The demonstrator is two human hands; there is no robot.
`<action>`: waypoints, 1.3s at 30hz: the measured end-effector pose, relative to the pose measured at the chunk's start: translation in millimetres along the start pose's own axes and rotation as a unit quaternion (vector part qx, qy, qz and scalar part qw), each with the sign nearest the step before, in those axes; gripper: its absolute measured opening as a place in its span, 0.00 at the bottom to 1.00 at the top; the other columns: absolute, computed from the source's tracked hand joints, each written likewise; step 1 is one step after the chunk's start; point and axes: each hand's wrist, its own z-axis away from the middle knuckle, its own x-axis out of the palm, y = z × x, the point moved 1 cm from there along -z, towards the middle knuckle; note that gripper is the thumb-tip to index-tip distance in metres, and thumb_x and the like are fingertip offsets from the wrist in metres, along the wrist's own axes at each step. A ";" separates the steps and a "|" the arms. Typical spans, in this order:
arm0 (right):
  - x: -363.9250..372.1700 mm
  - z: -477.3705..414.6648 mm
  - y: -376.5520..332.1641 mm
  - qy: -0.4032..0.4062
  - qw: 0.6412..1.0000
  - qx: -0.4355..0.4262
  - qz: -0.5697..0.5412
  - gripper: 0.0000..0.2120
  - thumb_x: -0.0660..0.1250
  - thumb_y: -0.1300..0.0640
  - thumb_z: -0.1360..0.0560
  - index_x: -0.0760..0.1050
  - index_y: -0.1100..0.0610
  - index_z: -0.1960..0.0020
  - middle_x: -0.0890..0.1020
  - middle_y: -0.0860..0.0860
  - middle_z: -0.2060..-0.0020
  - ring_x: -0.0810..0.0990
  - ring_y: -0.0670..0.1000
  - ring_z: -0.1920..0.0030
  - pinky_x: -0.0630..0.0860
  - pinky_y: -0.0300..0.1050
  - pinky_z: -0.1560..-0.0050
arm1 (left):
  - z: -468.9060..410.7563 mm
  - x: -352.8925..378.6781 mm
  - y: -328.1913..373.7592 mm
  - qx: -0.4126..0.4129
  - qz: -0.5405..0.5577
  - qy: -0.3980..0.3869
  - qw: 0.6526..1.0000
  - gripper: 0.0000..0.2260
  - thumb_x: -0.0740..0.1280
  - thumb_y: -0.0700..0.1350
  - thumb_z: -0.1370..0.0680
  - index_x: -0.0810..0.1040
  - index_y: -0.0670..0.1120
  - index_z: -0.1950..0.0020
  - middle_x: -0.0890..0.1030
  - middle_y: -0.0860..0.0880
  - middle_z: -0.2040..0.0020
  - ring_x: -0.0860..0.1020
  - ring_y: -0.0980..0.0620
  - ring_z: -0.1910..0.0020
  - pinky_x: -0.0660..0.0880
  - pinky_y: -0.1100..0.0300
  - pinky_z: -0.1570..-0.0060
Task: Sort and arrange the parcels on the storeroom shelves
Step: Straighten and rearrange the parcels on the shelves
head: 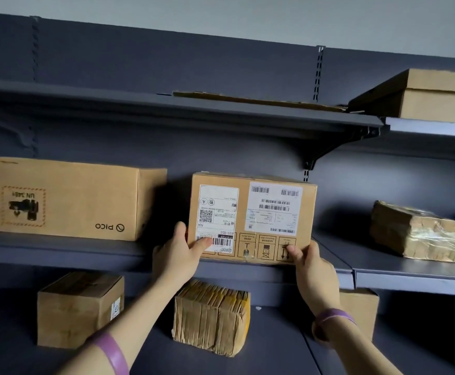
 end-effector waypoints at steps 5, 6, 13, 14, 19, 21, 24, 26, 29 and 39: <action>-0.2 3.3 -3.9 -0.012 0.996 0.027 -0.082 0.14 0.61 0.45 0.20 0.67 0.53 0.41 0.80 0.53 0.54 0.78 0.62 0.45 0.66 0.48 0.55 | 2.8 1.1 -1.2 -0.024 0.011 -0.007 1.000 0.18 0.66 0.62 0.26 0.67 0.50 0.52 0.79 0.56 0.54 0.78 0.43 0.49 0.72 0.48 0.44; -2.3 5.7 -7.7 0.005 0.992 0.028 -0.125 0.18 0.64 0.48 0.21 0.66 0.55 0.35 0.80 0.52 0.52 0.77 0.60 0.43 0.67 0.48 0.53 | 3.1 -0.1 -1.4 -0.033 0.017 -0.022 0.999 0.18 0.66 0.62 0.27 0.68 0.50 0.50 0.79 0.55 0.52 0.78 0.44 0.49 0.73 0.49 0.45; -4.0 38.3 -71.9 0.198 0.944 -0.245 -0.095 0.18 0.72 0.62 0.27 0.73 0.61 0.39 0.76 0.56 0.45 0.71 0.51 0.43 0.66 0.39 0.42 | -7.6 -56.1 -11.5 -0.030 0.156 0.016 0.987 0.21 0.70 0.55 0.26 0.74 0.46 0.38 0.77 0.52 0.41 0.75 0.52 0.40 0.70 0.56 0.40; 0.9 42.0 -87.0 0.175 0.939 -0.272 -0.119 0.16 0.71 0.62 0.26 0.73 0.61 0.39 0.75 0.53 0.46 0.72 0.49 0.44 0.68 0.39 0.43 | -10.9 -69.4 -14.9 -0.033 0.163 0.023 0.986 0.19 0.70 0.55 0.26 0.75 0.47 0.39 0.78 0.51 0.42 0.75 0.52 0.40 0.71 0.56 0.39; 36.7 51.8 -157.1 0.063 0.920 -0.346 -0.175 0.12 0.66 0.59 0.22 0.72 0.54 0.39 0.72 0.43 0.45 0.73 0.45 0.44 0.72 0.41 0.43 | -27.7 -128.5 -38.8 -0.026 0.158 0.055 0.986 0.18 0.69 0.55 0.25 0.76 0.48 0.39 0.80 0.51 0.40 0.76 0.54 0.41 0.71 0.59 0.42; 57.0 52.9 -182.0 0.039 0.917 -0.353 -0.184 0.12 0.64 0.57 0.21 0.73 0.53 0.38 0.74 0.45 0.45 0.74 0.45 0.44 0.73 0.42 0.42 | -34.5 -150.2 -52.8 -0.019 0.147 0.067 0.987 0.19 0.69 0.55 0.25 0.75 0.48 0.37 0.78 0.51 0.38 0.75 0.54 0.40 0.68 0.61 0.43; 96.7 56.1 -221.1 0.017 0.913 -0.355 -0.202 0.12 0.65 0.57 0.21 0.73 0.56 0.38 0.76 0.48 0.44 0.75 0.47 0.43 0.73 0.44 0.39 | -51.2 -187.3 -83.2 -0.011 0.130 0.081 0.988 0.20 0.68 0.56 0.25 0.74 0.48 0.36 0.77 0.51 0.36 0.74 0.54 0.38 0.67 0.61 0.43; 126.4 57.1 -244.9 0.008 0.915 -0.346 -0.207 0.13 0.66 0.57 0.22 0.73 0.55 0.38 0.77 0.48 0.44 0.76 0.47 0.42 0.73 0.45 0.39 | -66.7 -212.3 -109.0 -0.012 0.122 0.085 0.989 0.21 0.68 0.56 0.25 0.74 0.48 0.35 0.76 0.51 0.36 0.74 0.54 0.38 0.68 0.59 0.41; 162.5 52.3 -263.4 0.012 0.930 -0.309 -0.200 0.17 0.67 0.55 0.22 0.71 0.55 0.35 0.76 0.50 0.41 0.75 0.49 0.39 0.72 0.45 0.38 | -88.9 -241.2 -142.8 -0.011 0.085 0.096 0.992 0.22 0.69 0.57 0.26 0.73 0.50 0.35 0.75 0.52 0.36 0.72 0.56 0.41 0.69 0.58 0.44; 238.7 25.0 -311.1 0.026 0.938 -0.068 -0.339 0.40 0.73 0.49 0.28 0.53 0.49 0.25 0.66 0.49 0.30 0.70 0.48 0.32 0.69 0.48 0.32 | -188.8 -288.0 -253.5 -0.102 0.184 -0.011 0.977 0.45 0.72 0.64 0.33 0.52 0.56 0.22 0.69 0.49 0.28 0.70 0.45 0.33 0.68 0.49 0.41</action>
